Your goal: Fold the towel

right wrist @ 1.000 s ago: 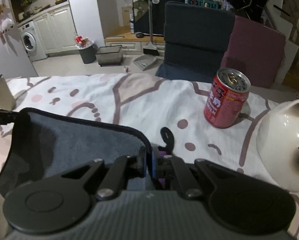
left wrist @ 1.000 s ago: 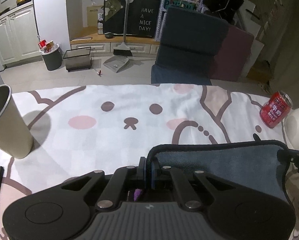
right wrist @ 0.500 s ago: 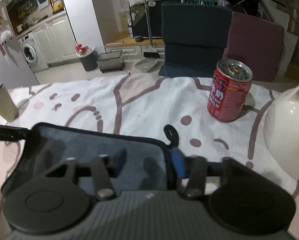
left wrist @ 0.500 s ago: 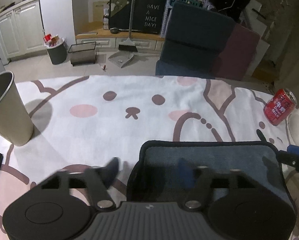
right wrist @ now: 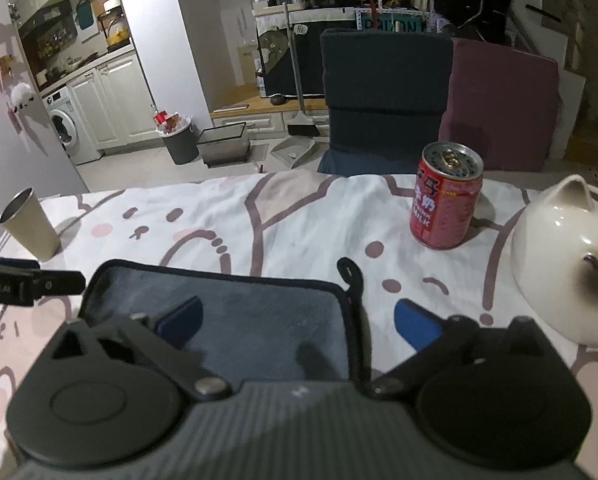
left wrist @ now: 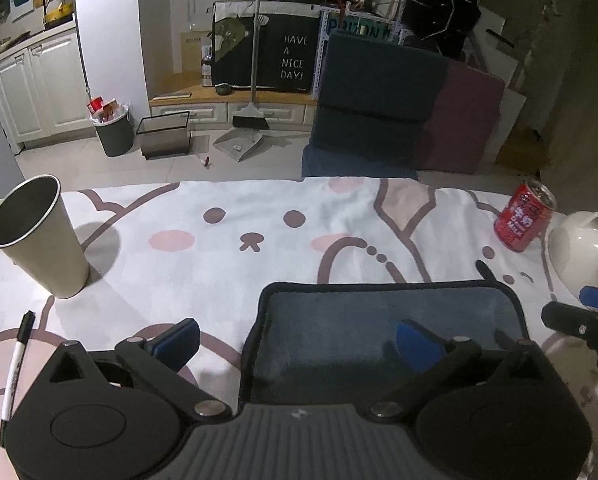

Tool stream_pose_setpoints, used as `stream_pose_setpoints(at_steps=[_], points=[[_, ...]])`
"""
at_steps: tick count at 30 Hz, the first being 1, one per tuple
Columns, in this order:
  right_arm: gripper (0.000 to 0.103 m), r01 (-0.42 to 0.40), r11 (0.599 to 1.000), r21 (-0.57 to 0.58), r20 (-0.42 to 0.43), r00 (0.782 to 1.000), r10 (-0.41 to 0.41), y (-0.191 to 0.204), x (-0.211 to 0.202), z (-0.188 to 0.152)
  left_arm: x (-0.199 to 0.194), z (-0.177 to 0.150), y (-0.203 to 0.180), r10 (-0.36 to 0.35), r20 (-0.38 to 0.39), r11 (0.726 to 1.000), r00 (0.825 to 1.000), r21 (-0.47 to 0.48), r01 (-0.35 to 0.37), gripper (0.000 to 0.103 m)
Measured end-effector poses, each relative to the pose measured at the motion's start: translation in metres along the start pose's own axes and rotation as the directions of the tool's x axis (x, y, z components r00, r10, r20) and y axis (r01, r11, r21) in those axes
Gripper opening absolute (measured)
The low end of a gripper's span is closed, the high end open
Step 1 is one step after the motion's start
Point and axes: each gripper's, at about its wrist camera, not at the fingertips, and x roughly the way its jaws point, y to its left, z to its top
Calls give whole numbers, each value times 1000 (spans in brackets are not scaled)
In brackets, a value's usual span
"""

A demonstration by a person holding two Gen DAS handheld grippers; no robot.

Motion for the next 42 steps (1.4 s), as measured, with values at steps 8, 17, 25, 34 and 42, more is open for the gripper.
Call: stream_pose_setpoints(at_steps=[8, 17, 25, 34, 42], points=[[103, -7, 1000, 24, 25, 1000, 7, 6, -33, -4, -38, -9, -11, 8, 23, 1000, 1000, 8, -8, 103], [103, 19, 1000, 19, 35, 999, -20, 18, -77, -14, -89, -22, -23, -8, 36, 1000, 999, 9, 8, 103], [103, -6, 1000, 13, 67, 998, 5, 20, -126, -32, -141, -44, -33, -13, 67, 1000, 998, 22, 12, 103], [103, 5, 1000, -17, 115, 993, -3, 29, -186, -60, -195, -73, -41, -3, 127, 998, 992, 60, -5, 103], [103, -12, 999, -32, 147, 989, 17, 41, -226, -80, -236, -99, -43, -41, 172, 997, 984, 75, 28, 103]])
